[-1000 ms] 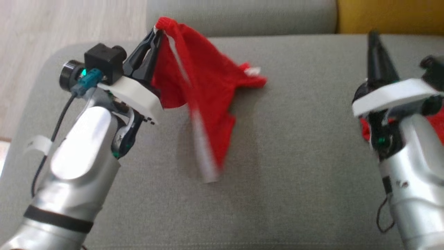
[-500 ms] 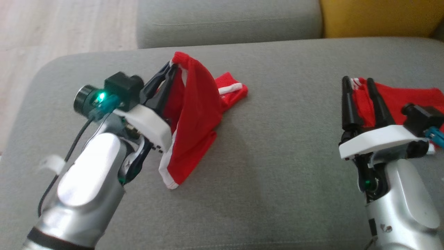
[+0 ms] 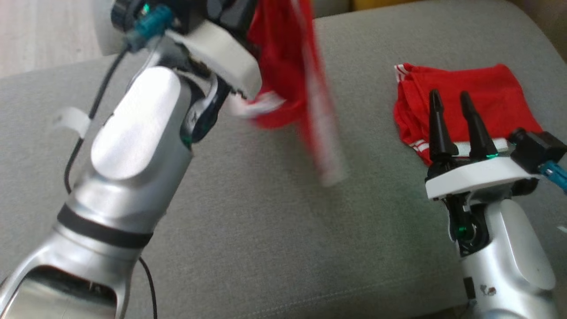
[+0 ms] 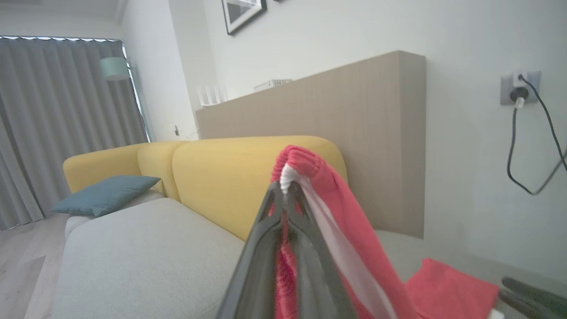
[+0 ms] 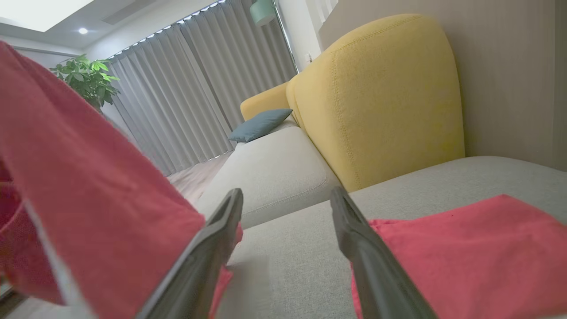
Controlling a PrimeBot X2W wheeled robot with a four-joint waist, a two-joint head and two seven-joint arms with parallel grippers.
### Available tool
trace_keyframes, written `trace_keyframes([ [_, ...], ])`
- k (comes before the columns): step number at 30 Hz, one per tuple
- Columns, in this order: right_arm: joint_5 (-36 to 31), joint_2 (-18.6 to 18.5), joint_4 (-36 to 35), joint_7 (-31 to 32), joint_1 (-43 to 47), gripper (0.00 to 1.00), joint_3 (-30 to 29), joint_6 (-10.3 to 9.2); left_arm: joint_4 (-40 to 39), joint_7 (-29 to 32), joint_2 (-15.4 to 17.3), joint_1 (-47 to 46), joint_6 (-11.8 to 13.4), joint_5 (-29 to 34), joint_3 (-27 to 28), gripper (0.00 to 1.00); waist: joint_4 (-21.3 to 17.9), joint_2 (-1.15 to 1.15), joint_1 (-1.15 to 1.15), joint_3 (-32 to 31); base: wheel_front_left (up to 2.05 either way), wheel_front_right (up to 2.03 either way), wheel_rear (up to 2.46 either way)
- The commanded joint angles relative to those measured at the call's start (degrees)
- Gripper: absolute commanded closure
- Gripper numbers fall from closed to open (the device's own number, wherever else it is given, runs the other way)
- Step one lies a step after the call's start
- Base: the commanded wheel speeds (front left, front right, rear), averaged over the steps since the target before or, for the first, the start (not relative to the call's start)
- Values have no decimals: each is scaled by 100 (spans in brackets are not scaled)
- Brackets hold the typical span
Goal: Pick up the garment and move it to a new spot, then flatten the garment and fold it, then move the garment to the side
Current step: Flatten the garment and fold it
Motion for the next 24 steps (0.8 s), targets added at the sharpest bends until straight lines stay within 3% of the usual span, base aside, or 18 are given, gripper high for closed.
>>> trace_keyframes([
  [1, 35, 55, -183, -77, -316, 0, 156, 37, -84, -85, 122, -321, 68, -40, 296, 100, -78, 0, 0, 75, 0, 0, 0],
  [7, -52, 56, -243, -92, -325, 0, 180, 37, 321, -193, 207, -124, 180, -52, 325, 100, -35, 0, 0, 233, 0, 0, 0],
  [16, -277, 56, -346, 136, -280, 0, 285, 37, 1403, -617, 577, 1104, 189, -143, 242, 100, 210, 0, 0, 611, 0, 0, 0],
  [24, -453, 56, -420, 368, -234, 0, 282, 37, 2096, -926, 438, 1342, 113, -110, 148, 100, 463, 0, 0, 710, 0, 0, 0],
])
